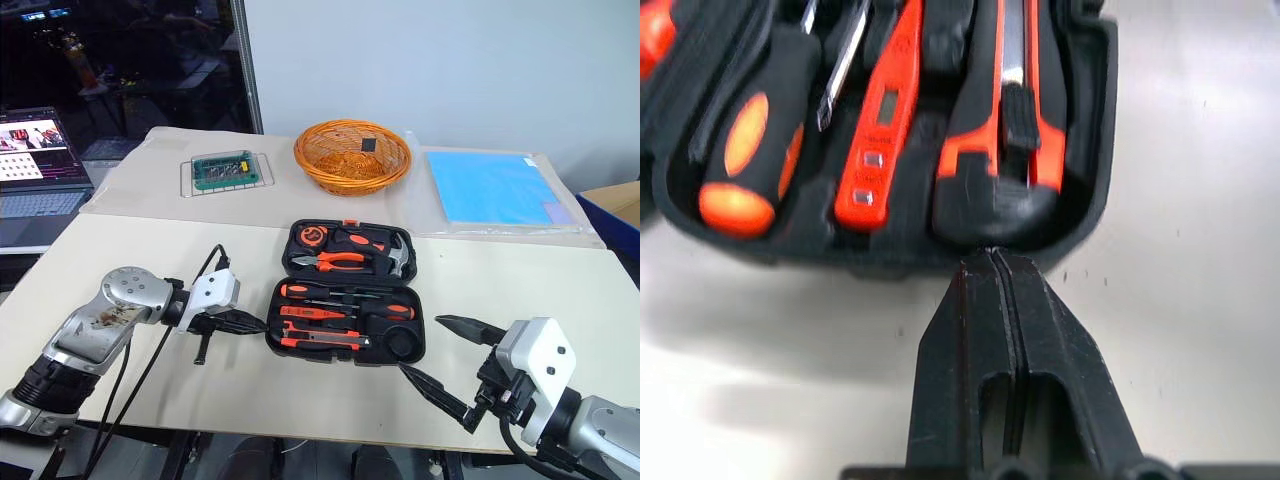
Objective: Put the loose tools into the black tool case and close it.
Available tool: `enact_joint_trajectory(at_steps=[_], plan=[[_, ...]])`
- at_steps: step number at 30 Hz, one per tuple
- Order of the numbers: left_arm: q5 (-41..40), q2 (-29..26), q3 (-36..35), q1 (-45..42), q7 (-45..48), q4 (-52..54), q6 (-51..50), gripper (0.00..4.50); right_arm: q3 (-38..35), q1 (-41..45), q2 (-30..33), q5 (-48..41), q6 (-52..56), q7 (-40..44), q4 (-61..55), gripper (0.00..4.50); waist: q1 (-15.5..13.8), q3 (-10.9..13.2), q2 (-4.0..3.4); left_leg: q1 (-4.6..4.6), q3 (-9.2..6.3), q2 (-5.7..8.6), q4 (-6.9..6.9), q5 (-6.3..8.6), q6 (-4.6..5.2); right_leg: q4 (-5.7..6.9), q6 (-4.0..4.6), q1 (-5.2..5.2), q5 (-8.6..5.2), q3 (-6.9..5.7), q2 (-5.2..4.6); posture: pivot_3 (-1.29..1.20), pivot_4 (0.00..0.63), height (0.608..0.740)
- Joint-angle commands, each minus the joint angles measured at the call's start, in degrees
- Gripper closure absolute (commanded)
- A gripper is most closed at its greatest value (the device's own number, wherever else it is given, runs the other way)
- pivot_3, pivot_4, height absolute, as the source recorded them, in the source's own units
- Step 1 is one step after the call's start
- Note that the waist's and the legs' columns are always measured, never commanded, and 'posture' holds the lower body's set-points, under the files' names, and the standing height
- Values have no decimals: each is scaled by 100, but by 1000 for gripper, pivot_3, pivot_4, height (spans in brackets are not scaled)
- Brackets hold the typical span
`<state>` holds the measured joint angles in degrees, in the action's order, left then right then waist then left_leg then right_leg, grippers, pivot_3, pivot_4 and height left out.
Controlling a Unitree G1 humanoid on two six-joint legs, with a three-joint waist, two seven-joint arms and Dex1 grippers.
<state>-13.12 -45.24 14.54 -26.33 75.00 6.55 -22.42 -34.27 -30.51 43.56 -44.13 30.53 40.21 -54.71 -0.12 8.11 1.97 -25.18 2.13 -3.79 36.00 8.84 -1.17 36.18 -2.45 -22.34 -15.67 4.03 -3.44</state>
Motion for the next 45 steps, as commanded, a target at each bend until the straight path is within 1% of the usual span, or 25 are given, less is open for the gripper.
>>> enact_joint_trajectory(at_steps=[1,5,9,15,22,28,34,38,40,45], plan=[[-155,-35,-139,-109,74,141,-43,4480,-44,-17,-26,-92,-10,-95,-194,0,0,0,0,0,0,-1,0,0,0,0,0,0,0,0,1,0,150,740],[52,-42,15,-178,29,123,63,4480,16,36,-5,-91,-1,-141,-168,0,1,0,0,0,-1,0,0,0,1,0,0,0,0,0,1,0,150,740],[-135,29,7,-307,66,331,-246,4480,29,48,9,-106,7,-171,-186,0,0,0,0,0,0,0,1,0,1,1,0,0,0,0,1,0,150,740],[-94,-58,233,-553,280,649,-523,4480,26,18,4,-131,14,-213,-234,0,-7,0,0,0,0,0,1,0,1,1,-1,1,0,0,2,0,150,740],[297,-202,733,-907,401,858,-725,4480,9,-37,-22,-144,12,-253,-279,0,-6,0,0,0,-2,0,3,-1,1,2,-2,1,0,0,4,0,150,740],[744,-207,1199,-1105,349,904,-944,4480,-29,-148,-70,-143,-10,-291,-354,0,-7,0,0,0,-2,1,4,-1,1,3,-2,2,-1,1,5,0,150,740],[1060,44,1512,-1226,195,532,-831,4480,-47,-221,-82,-153,-13,-341,-424,0,-27,0,0,0,-5,2,8,-1,1,4,-3,6,-1,1,6,0,150,740],[974,303,1409,-1289,103,327,-784,4480,-138,-293,-57,-220,3,-384,-502,0,-33,-2,-3,1,-6,1,20,-1,1,9,-4,9,-1,1,5,0,150,740],[882,273,1310,-1347,197,351,-872,4480,-210,-337,-41,-290,-1,-414,-526,0,-41,-2,-3,1,-7,1,22,-1,1,10,-4,10,-1,0,5,0,150,740],[1011,98,1328,-1334,240,328,-825,4480,-185,-348,32,-364,-20,-508,-529,0,-39,-2,-3,1,-8,1,23,-1,1,12,-4,10,-1,0,5,0,150,740]])
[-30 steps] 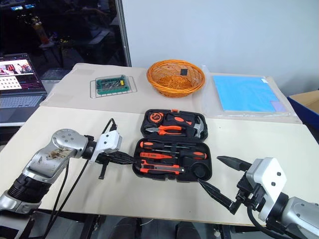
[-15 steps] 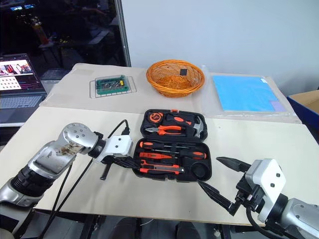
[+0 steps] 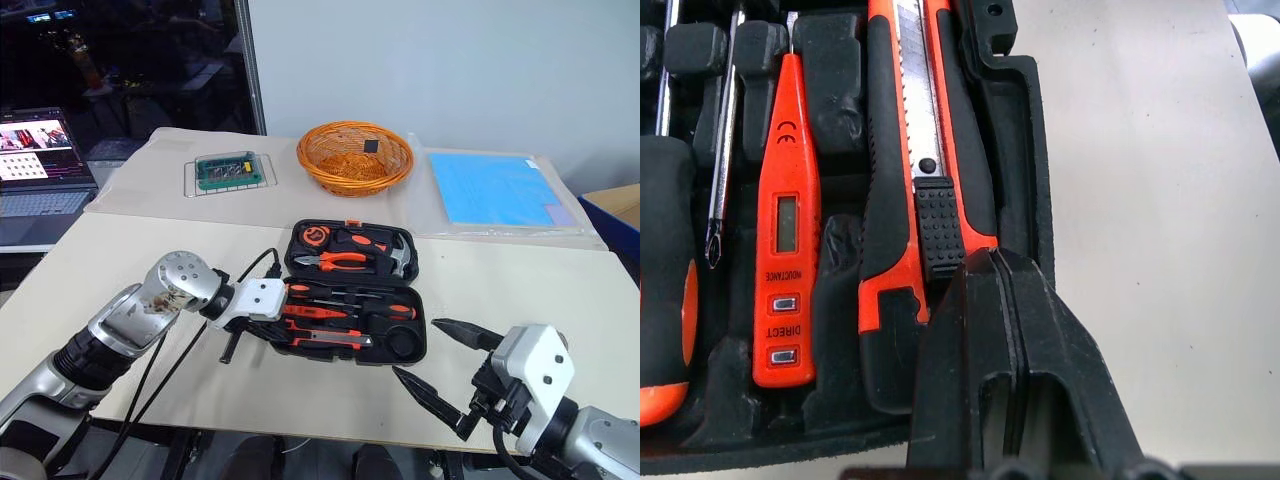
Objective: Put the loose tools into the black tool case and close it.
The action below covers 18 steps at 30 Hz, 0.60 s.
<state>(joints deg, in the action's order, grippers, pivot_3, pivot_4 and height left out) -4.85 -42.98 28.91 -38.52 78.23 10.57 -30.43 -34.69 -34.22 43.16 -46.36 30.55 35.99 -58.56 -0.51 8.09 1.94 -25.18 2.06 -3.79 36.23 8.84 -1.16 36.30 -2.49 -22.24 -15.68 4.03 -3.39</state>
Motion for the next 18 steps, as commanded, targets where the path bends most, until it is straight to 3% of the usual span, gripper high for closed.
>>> enact_joint_trajectory(at_steps=[1,18], plan=[[156,-114,-128,-112,-104,-54,-56,4480,-140,26,78,-151,-22,-96,-144,0,0,0,0,0,0,0,0,0,0,0,0,0,0,0,0,0,150,740],[57,-170,-273,-140,-109,199,-387,4480,77,137,52,-31,-31,-118,-68,0,1,0,0,-1,0,0,-1,0,0,0,-1,-2,0,0,0,0,150,740]])
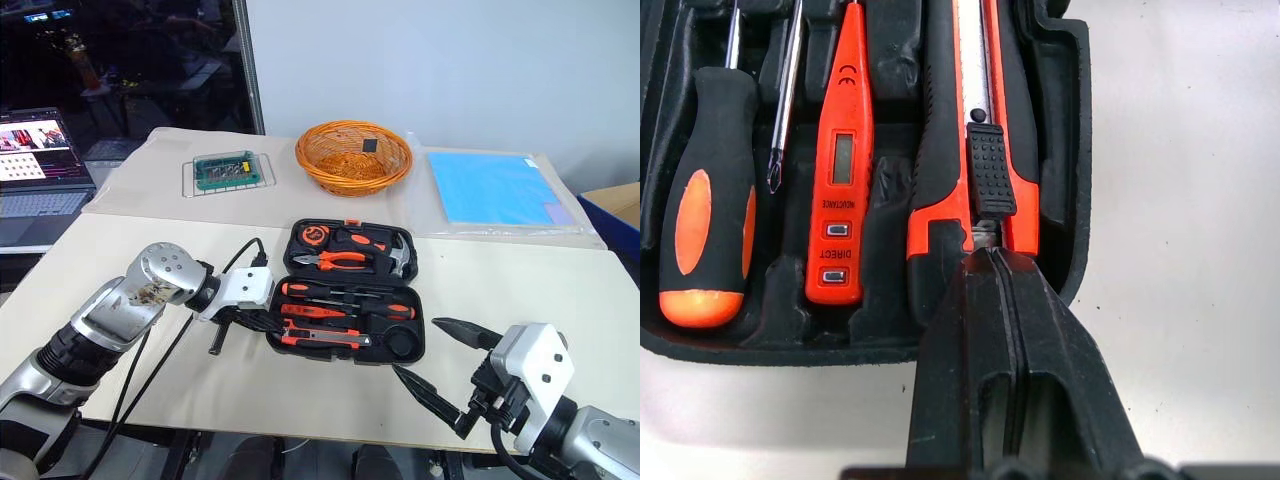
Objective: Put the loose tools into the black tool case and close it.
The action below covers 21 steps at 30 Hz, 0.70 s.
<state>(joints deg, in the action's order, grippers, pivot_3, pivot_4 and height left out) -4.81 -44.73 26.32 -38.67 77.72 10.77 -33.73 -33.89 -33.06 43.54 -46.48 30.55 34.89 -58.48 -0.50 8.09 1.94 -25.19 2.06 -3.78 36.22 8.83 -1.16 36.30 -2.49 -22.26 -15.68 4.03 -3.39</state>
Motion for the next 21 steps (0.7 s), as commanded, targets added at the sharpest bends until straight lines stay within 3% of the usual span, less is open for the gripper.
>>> enact_joint_trajectory(at_steps=[1,10,21], plan=[[60,34,12,-128,-73,202,-87,4480,-5,25,11,-14,-30,-5,-75,0,0,0,0,0,0,0,0,0,0,0,0,0,0,0,0,0,150,740],[258,493,338,-277,-234,4,25,4480,-104,-51,-9,-60,-17,-9,-130,0,-25,0,0,-4,-1,4,2,0,0,-1,-2,1,-1,1,-1,0,150,740],[20,838,139,-96,-314,-288,-120,4480,-52,-13,37,-63,-22,-55,-104,0,-38,0,0,-5,-4,6,7,0,0,-2,-4,5,0,0,-2,0,150,740]])
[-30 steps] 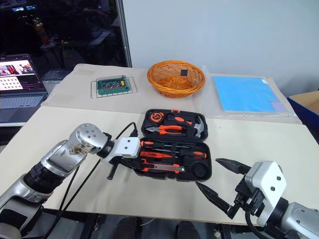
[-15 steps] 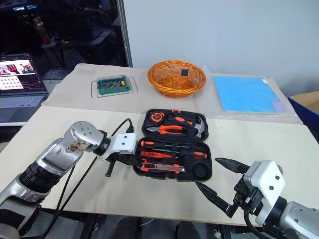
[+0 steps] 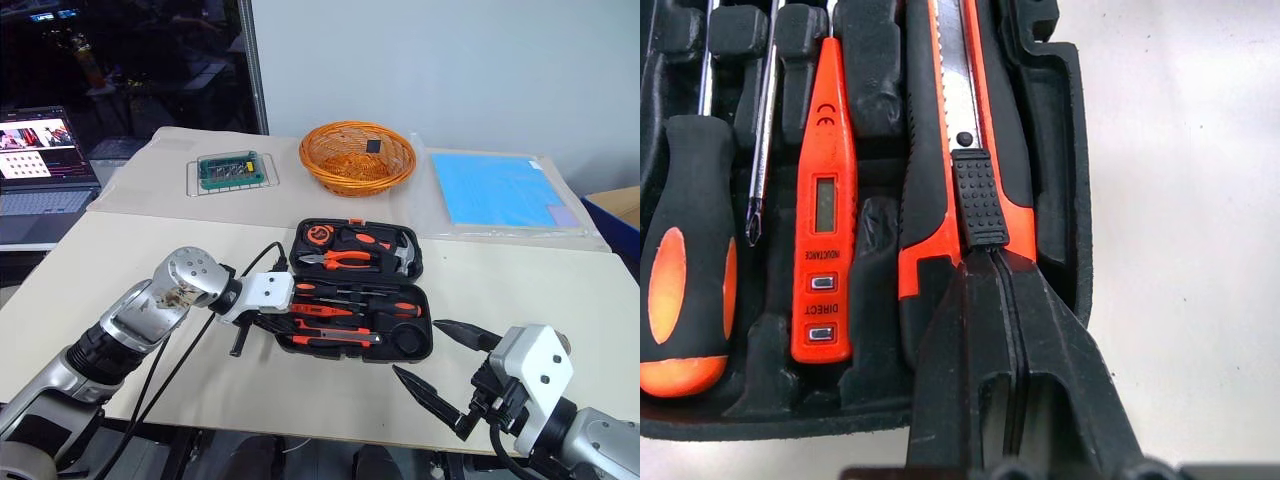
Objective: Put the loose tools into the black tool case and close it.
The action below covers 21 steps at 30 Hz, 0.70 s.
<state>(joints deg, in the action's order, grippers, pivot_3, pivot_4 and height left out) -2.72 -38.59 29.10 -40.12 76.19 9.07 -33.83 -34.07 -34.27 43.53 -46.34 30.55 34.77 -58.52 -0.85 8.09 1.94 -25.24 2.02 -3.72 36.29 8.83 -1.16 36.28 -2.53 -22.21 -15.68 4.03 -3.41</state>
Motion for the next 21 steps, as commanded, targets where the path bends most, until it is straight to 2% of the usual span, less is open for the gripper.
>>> enact_joint_trajectory(at_steps=[1,7,9,14,18,21], plan=[[-266,296,-185,73,-181,-155,-179,4480,-42,136,54,-88,-17,-32,-81,0,-4,0,0,0,0,0,1,0,0,-1,0,1,0,0,0,0,150,740],[-291,529,-75,231,-264,-564,-263,4480,-51,277,134,-119,33,39,15,0,0,-1,-2,-1,-2,1,5,0,0,-1,-2,3,0,0,0,0,150,740],[-472,724,-107,266,-263,-791,-674,4480,-9,330,163,-132,49,38,30,0,0,-3,-6,-1,-2,2,5,0,0,-1,-2,3,0,1,-1,0,150,740],[-492,721,-45,351,-160,-976,-664,4480,40,396,196,-142,66,58,62,0,6,-10,-8,-1,-7,4,6,0,0,-2,-5,7,-1,-1,-1,0,150,740],[-1012,858,-677,292,-155,-657,-575,4480,39,447,204,-179,69,39,66,0,5,-10,-11,-2,-8,5,6,0,0,-1,-5,6,-1,-1,-1,0,150,740],[-1830,880,-1534,303,-74,-141,-727,4480,34,406,176,-176,108,-12,105,0,19,-1,0,-14,-7,3,6,0,0,-1,-5,-6,-1,0,0,0,150,740]])
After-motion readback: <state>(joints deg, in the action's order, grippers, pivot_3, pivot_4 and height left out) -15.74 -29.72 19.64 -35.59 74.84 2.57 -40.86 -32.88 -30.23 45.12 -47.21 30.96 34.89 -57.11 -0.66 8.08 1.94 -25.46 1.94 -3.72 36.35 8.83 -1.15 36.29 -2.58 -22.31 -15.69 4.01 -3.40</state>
